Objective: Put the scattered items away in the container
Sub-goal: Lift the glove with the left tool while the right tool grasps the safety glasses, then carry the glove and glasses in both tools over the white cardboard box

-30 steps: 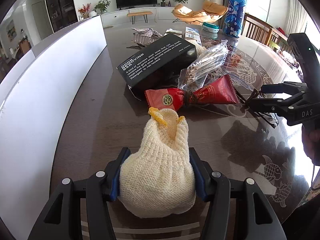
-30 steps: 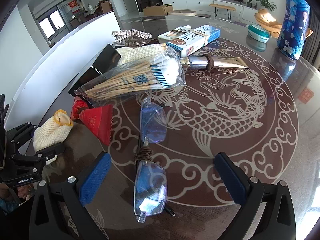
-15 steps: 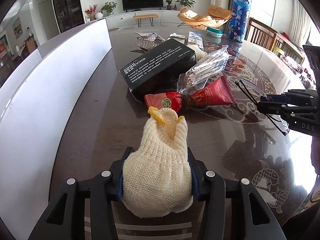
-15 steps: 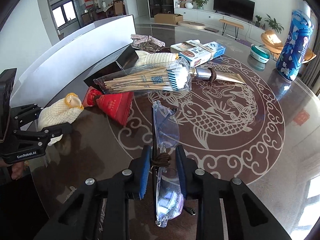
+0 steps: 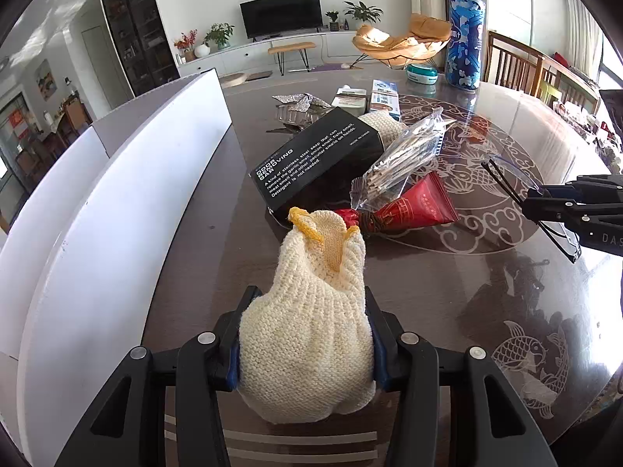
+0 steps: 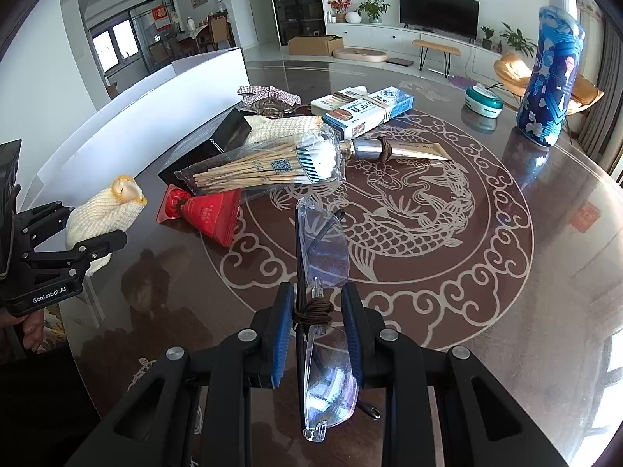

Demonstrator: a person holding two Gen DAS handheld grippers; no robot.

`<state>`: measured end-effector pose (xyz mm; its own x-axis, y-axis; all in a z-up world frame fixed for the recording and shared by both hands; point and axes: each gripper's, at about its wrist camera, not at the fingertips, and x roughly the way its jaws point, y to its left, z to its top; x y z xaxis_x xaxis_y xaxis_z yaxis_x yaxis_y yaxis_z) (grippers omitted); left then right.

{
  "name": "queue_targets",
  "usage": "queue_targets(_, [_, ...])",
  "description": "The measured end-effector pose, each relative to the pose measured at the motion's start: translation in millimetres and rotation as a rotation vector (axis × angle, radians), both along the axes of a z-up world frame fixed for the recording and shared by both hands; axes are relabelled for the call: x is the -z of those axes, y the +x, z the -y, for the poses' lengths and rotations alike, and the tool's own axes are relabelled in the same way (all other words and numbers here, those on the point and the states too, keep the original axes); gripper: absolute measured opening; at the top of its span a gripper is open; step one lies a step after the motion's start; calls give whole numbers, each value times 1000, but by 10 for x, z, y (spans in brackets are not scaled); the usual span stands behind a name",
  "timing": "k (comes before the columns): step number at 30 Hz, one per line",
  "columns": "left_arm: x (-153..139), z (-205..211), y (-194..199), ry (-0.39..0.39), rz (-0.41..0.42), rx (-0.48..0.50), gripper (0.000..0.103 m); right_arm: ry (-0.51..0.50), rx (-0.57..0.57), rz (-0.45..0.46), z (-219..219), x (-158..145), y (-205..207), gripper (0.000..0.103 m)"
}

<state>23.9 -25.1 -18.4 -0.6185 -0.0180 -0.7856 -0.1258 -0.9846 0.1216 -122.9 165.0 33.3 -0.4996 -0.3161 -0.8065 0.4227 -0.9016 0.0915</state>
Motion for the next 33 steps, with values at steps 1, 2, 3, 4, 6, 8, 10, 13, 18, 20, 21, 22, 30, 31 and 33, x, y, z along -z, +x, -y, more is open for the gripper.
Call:
queue_targets(1, [-3,0,4,0,0,0,49,0,2,2,-1,15,2,26])
queue_targets(2, [-5,2,4,2,0,-1,49,1,3,5,0,28,6,26])
queue_targets(3, [-7,9,13,5,0,-2,49,1,4,6,1,38,13,26])
queue_targets(4, [-10,17,27,8,0,-3,49,2,4,7,7,49,20,26])
queue_targets(6, [-32,44,44,21,0,-6,49,4,4,9,18,61,31,26])
queue_targets(8, [-78,92,62,45,-3,-10,49,5,3,7,44,59,39,26])
queue_targets(10, [-144,158,83,71,-11,-18,49,2,3,-4,71,33,50,26])
queue_targets(13, [-257,265,100,101,-20,-32,49,-20,6,-21,105,-27,54,26])
queue_targets(18, [-456,446,108,137,-34,-61,49,-28,-17,-47,205,-160,-19,26])
queue_targets(20, [-524,491,118,150,-46,-74,49,-24,-29,-61,266,-230,-57,26])
queue_targets(21, [-556,518,121,160,-51,-80,49,-23,-37,-69,298,-272,-75,26])
queue_targets(22, [-587,546,122,170,-55,-84,49,-21,-45,-78,332,-317,-91,26])
queue_targets(30, [-852,852,182,182,-95,-124,49,-5,-120,-148,746,-653,-250,26])
queue_targets(31, [-895,920,189,185,-102,-134,49,-6,-131,-153,820,-686,-278,26])
queue_targets(33, [-978,1077,202,190,-116,-157,49,-6,-162,-166,1013,-779,-342,26])
